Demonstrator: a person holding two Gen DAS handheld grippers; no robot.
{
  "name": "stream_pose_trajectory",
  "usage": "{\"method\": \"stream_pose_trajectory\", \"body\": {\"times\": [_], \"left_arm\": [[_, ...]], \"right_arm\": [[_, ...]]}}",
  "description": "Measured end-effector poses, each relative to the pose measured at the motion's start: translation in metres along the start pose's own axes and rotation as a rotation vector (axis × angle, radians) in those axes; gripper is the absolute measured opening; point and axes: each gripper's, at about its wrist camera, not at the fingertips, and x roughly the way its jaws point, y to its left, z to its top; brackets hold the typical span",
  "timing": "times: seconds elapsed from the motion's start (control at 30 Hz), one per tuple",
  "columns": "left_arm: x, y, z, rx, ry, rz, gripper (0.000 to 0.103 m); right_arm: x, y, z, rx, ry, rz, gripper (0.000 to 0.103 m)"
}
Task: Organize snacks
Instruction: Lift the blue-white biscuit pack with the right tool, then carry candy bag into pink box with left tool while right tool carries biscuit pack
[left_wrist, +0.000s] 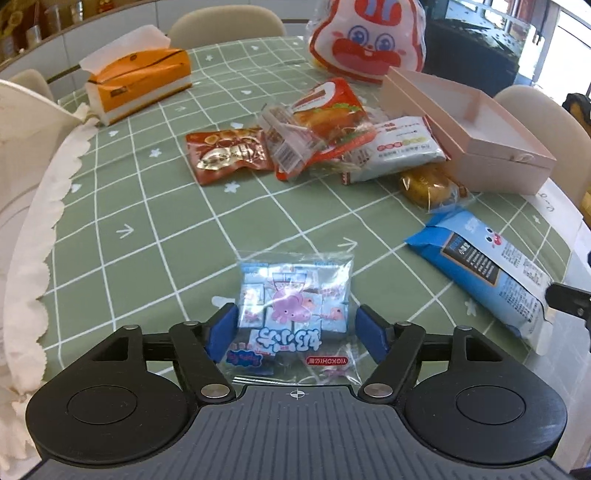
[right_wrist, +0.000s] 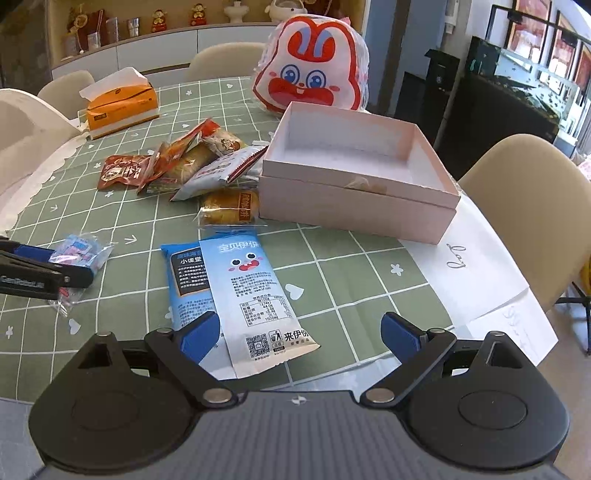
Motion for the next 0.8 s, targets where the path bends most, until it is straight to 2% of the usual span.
{"method": "stream_pose_trajectory", "body": {"times": [0.2,0.37,0.57,0.63,0.8], "left_arm": [[0.003,-0.002,0.000,0.001,-0.009,0.008,0.076],[0.002,0.000,-0.001,0.002,-0.014,-0.003,0.076],[-0.002,0.007,-0.003,-0.052,-0.023,-0.031,0.074],[-0.004,0.009,-0.004,-0.071,-0.023,-0.031,0.068],[-0.012,0.010,-0.012,-0.100,-0.022,-0.051,0.067]], "right_arm": [[-0.005,-0.001,-0.002,0.004,-0.008,-0.010,0.095],[-0.001,0.002,0.009,0.019,-0.014,0.110,0.095],[0.036,0.014,0.023,0.011,0.016,0.186,0.095],[0.053,0.018,0.023,0.011,0.045,0.192,0.095],[0.065,0.031,0.025,-0.035,0.065,0.196,0.094]]}}
